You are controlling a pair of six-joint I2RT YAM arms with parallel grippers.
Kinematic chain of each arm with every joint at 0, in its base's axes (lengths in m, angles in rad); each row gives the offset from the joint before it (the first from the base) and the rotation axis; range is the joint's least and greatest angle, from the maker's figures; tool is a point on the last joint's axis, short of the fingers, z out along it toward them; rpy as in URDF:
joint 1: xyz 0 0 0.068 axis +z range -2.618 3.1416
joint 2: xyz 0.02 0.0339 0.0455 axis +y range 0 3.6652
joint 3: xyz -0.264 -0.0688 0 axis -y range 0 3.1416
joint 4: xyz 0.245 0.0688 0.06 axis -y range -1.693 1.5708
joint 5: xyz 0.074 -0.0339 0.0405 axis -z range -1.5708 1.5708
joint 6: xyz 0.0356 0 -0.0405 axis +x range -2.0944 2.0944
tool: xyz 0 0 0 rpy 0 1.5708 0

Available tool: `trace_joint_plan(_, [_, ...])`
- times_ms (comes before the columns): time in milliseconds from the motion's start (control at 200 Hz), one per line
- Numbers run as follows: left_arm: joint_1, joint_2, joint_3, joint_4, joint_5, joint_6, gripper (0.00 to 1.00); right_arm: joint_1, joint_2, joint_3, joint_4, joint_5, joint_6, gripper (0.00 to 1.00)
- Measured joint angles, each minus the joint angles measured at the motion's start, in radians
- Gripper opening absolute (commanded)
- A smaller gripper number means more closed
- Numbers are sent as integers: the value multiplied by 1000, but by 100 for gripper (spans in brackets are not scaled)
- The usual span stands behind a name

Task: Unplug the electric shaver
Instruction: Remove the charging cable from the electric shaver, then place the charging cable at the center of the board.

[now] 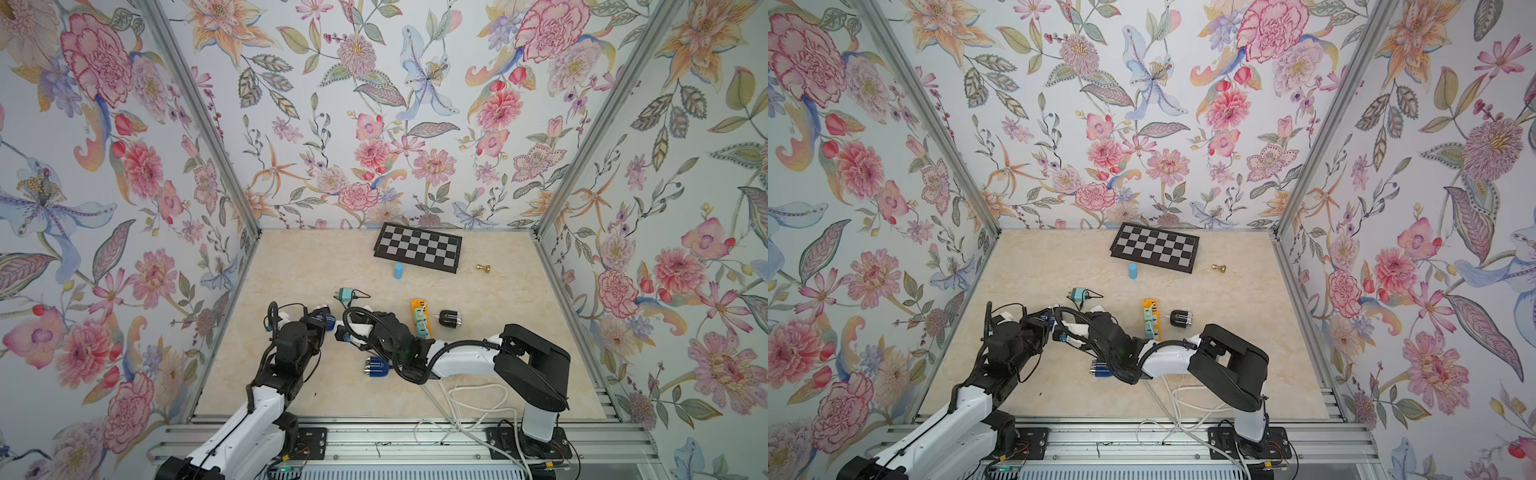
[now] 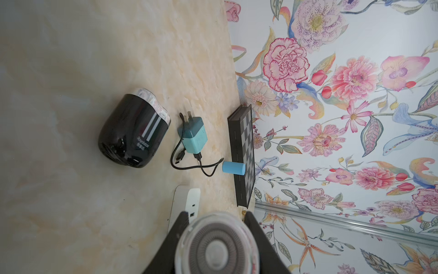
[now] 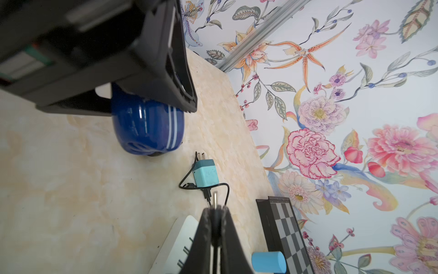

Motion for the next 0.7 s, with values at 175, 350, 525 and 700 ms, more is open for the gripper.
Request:
trace_joint_plan(175, [23,117,-37,82,69,109,0,-17,-33,-25,-63,-92,25,0])
trace_joint_plan(350, [36,172,-55,159,114,211,0,-13,-36,-26,-142,-224,20,0])
trace_joint_plan(525, [50,194,-96,207,132,275,0,-11,-10,-20,-202,-318,18,5])
trace_joint_plan(700, [50,253,-141,282,137,312,0,-8,82,69,-306,-359,26,13])
